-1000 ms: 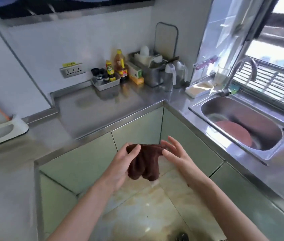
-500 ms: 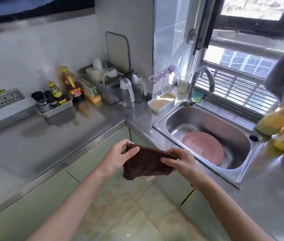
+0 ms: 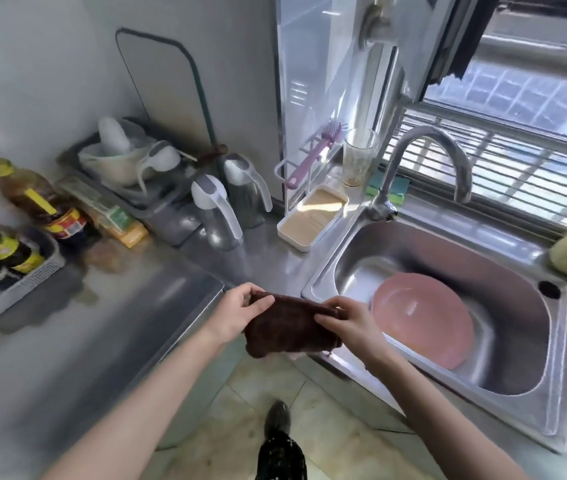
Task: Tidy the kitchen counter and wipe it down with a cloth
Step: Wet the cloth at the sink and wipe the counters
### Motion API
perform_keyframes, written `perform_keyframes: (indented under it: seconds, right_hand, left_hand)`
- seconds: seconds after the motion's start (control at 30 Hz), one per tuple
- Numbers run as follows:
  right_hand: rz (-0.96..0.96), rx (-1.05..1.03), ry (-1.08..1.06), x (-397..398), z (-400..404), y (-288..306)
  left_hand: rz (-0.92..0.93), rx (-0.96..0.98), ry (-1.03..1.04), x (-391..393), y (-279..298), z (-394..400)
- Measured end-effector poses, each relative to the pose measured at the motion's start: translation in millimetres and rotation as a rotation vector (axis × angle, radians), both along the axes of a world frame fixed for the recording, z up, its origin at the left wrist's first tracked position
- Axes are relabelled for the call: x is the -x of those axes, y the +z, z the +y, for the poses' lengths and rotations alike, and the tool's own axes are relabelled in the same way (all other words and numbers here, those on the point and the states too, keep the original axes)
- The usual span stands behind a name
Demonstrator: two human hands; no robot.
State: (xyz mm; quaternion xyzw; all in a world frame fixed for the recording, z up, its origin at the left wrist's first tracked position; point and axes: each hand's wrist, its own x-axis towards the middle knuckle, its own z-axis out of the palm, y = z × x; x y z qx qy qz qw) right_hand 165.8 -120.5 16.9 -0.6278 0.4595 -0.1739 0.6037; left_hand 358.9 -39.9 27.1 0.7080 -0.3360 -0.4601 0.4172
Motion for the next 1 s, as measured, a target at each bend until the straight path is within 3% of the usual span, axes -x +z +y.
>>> perform_keyframes:
  seconds: [0.33,0.4,0.57,0.73,0.87,0.93,1.0]
  right_hand:
    - [0.094,0.109,-0.235,-92,-92,-40]
    - [0.14,0.199,-0.216,-91,-98,-48]
    - [0.39,0.603,0.043,-67,-67,-87]
    - [0.52,0.852,0.125,-53,-33,-116]
    - [0.716,0.802,0.332,-41,-17,-126]
    - [0.823,0.666,0.442,-46,-17,-111]
    - [0.793,0.636,0.499,-42,-27,-88]
  left_hand:
    - [-0.237,-0.007,-0.158,-87,-54,-122]
    - [-0.362,0.04,-0.179,-87,-57,-128]
    - [-0.891,0.184,-0.468,-83,-82,-91]
    - [-1.031,0.211,-0.635,-84,-109,-62]
    - [-1.125,0.191,-0.679,-84,-122,-50]
    - [-1.108,0.063,-0.698,-76,-113,-50]
    - [-1.065,-0.067,-0.747,-73,-99,-52]
